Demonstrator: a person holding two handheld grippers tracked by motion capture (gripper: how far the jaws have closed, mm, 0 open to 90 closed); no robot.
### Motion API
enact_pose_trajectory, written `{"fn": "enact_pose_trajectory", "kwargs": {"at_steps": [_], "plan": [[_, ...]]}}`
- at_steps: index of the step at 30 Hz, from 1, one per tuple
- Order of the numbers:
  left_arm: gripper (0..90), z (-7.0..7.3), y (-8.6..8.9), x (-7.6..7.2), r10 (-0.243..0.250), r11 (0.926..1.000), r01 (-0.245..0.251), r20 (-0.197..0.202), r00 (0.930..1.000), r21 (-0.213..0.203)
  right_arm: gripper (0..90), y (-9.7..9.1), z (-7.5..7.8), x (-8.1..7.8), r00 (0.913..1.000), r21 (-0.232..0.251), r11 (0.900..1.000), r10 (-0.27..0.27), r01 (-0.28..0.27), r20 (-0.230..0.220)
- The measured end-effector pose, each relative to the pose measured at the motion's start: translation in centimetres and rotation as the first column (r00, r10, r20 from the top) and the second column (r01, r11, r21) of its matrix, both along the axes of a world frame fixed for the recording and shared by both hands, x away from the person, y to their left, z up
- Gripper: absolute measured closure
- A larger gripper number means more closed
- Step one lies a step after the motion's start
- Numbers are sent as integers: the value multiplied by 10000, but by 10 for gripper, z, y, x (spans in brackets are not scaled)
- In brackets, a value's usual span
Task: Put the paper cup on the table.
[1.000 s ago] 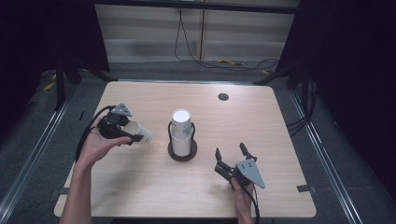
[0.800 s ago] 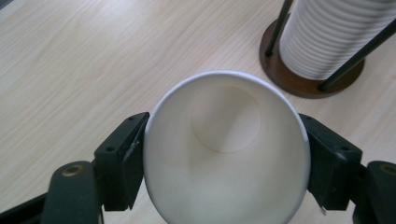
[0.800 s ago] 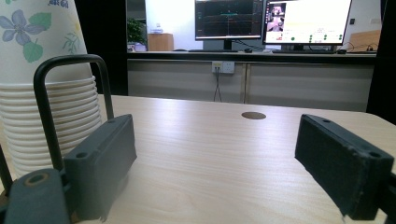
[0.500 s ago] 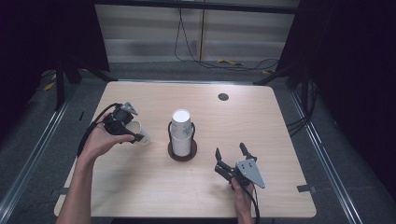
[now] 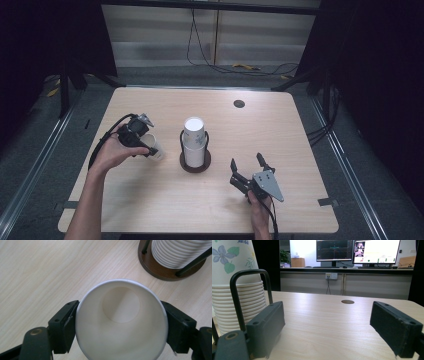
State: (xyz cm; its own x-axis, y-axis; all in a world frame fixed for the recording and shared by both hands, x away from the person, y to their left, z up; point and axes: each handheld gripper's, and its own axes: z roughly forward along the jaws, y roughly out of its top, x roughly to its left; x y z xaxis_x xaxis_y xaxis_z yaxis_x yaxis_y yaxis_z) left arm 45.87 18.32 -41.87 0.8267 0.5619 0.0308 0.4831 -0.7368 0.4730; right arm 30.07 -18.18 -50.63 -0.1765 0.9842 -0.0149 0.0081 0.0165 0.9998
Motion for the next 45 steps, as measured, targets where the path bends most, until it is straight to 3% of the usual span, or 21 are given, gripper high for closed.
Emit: {"fn": "enact_pose_trajectory", "kwargs": {"at_steps": [4,6,19,26,38,42,45], "plan": [[228,-4,-3,1,-38,9998,40,-102,9999,181,117,0,0,0,10000,1,10000,-4,4,-1],[227,-8,-6,2,-83,9999,85,-217,9997,80,117,0,0,0,10000,1,10000,-3,3,0],[209,-17,-12,5,341,9992,-341,27,9994,-209,119,0,0,0,10000,-5,10000,-7,7,-1],[203,-19,-17,6,281,9992,-279,88,9996,-277,120,0,0,0,10000,-2,10000,-11,11,-2],[171,-17,-15,3,295,9955,-243,553,9980,-913,121,0,0,0,10000,-6,10000,-18,18,-3],[170,-17,-14,2,354,9924,-275,641,9973,-1200,121,0,0,0,10000,-6,10000,-16,16,-5],[166,-14,-9,0,656,9860,-514,859,9941,-1586,121,0,0,0,10000,-5,10000,-15,15,-6]]}}
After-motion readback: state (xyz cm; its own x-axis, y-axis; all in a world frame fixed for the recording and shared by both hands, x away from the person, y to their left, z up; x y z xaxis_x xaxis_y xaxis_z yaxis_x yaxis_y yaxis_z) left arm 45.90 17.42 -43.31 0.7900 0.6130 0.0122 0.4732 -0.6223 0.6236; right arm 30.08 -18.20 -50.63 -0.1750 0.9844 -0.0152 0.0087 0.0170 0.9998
